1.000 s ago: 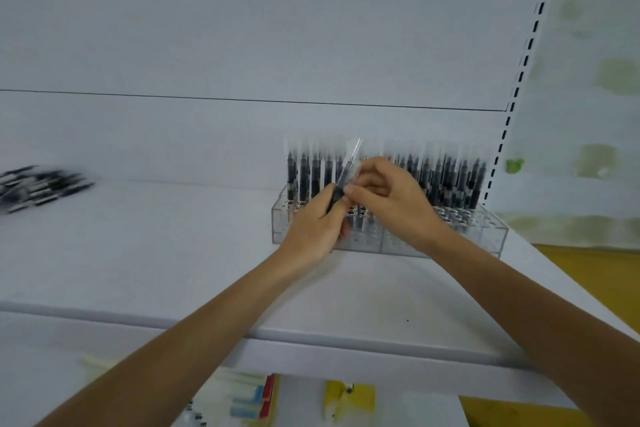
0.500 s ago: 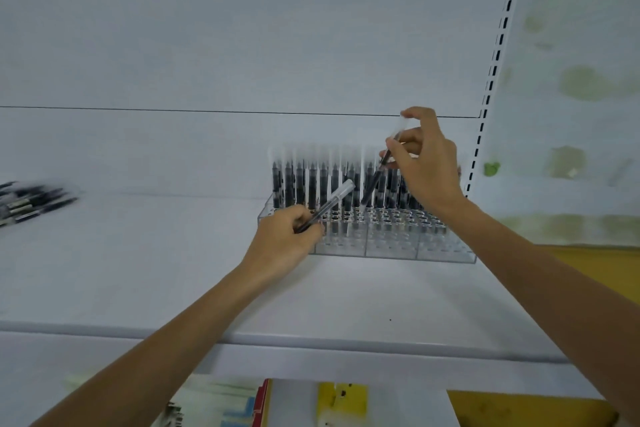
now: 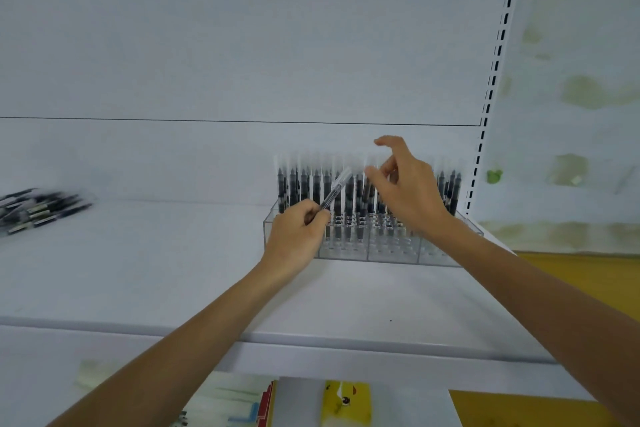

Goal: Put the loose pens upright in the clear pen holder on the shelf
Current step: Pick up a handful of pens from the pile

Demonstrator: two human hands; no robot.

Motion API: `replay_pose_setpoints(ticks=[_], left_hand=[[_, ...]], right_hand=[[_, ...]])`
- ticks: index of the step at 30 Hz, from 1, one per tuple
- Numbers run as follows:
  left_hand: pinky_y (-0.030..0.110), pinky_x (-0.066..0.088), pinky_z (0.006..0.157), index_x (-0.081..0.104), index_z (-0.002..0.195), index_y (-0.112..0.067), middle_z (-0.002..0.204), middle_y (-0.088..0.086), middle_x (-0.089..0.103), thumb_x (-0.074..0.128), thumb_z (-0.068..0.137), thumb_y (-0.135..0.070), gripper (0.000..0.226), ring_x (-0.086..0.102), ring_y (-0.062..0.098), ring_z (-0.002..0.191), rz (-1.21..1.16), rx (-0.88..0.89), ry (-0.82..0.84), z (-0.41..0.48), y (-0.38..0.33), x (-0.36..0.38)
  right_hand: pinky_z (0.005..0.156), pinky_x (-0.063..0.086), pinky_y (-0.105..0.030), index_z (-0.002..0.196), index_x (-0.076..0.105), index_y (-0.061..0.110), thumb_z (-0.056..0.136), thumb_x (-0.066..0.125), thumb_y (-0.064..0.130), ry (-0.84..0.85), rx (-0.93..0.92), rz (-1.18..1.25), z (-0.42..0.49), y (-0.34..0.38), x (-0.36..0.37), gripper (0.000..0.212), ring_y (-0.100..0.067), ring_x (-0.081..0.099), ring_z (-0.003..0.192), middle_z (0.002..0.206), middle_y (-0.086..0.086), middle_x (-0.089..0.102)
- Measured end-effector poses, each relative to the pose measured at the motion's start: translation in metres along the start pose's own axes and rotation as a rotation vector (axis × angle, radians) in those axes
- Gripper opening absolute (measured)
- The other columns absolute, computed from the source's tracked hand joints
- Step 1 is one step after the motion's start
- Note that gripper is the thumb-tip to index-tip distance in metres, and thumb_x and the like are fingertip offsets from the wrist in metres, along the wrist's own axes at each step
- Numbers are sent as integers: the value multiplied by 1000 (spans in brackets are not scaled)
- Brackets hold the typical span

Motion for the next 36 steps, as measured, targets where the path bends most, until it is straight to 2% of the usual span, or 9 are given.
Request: replay_pose_setpoints(ticks=[3,10,14,17,22,26,30,33,36], left_hand=[[12,32,44,46,67,-17,54,-5,43,47,95,-16,28,38,7,47,71,97,8,-3,-19,16],[25,33,50,47,81,-14,57,-6,44,44,97,-22,19,40,10,49,194,252,-16,-12,-38,29],[24,35,55,48,86,-15,69,-6,50,40,98,-33,23,47,10,61,400,304,104,-24,-39,37],[29,41,81,54,99,-15,98,-1,55,42,95,-34,23,50,15,92,626,308,290,-34,-10,48],[27,35,86,54,105,-16,102,-2,48,45,93,-29,20,43,15,100,643,286,361,-37,3,52],[30,38,91,57,107,-15,107,0,53,46,93,-27,21,45,16,103,630,261,352,-35,8,51],[33,40,92,58,106,-14,108,3,54,48,92,-23,20,46,18,103,590,247,336,-33,6,50],[32,41,90,60,104,-14,106,1,56,49,91,-22,19,48,16,102,569,242,359,-34,5,51],[36,48,87,64,96,-15,100,-3,60,50,90,-22,17,56,15,95,495,201,368,-31,9,29]], right_hand=[[62,46,-12,114,54,17,88,64,29,151,151,232,-7,1,15,30,-14,63,74,72,1,62],[64,60,-33,115,54,17,82,71,12,147,241,461,-15,-2,12,37,-18,70,68,86,-10,66],[64,58,-23,117,52,22,83,68,7,-33,62,366,2,11,-19,40,-13,68,73,91,-6,64],[60,52,-14,123,47,19,85,64,6,-238,-25,279,13,5,-48,44,-2,62,67,90,-2,62],[60,43,-3,125,47,12,87,62,5,-214,-96,124,10,-6,-37,42,-3,58,71,92,-2,57],[62,46,-6,125,47,10,87,62,5,-79,-88,65,8,-12,-14,41,-3,55,69,90,-2,55],[74,50,-27,132,43,13,89,62,10,99,-78,-80,-3,-19,16,47,-16,58,79,93,-1,55],[70,49,-33,132,46,17,88,64,16,3,-79,-195,-6,-19,8,48,-18,55,80,96,-6,60],[58,37,-26,127,54,12,85,65,12,-210,-237,-297,-13,10,-8,44,-17,47,79,98,-13,58]])
Point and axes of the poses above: each hand's wrist, its own z-axis towards the middle knuckle, its own x-axis out of the palm, y = z × x, the point moved 9 cm from there along z, towards the middle knuckle
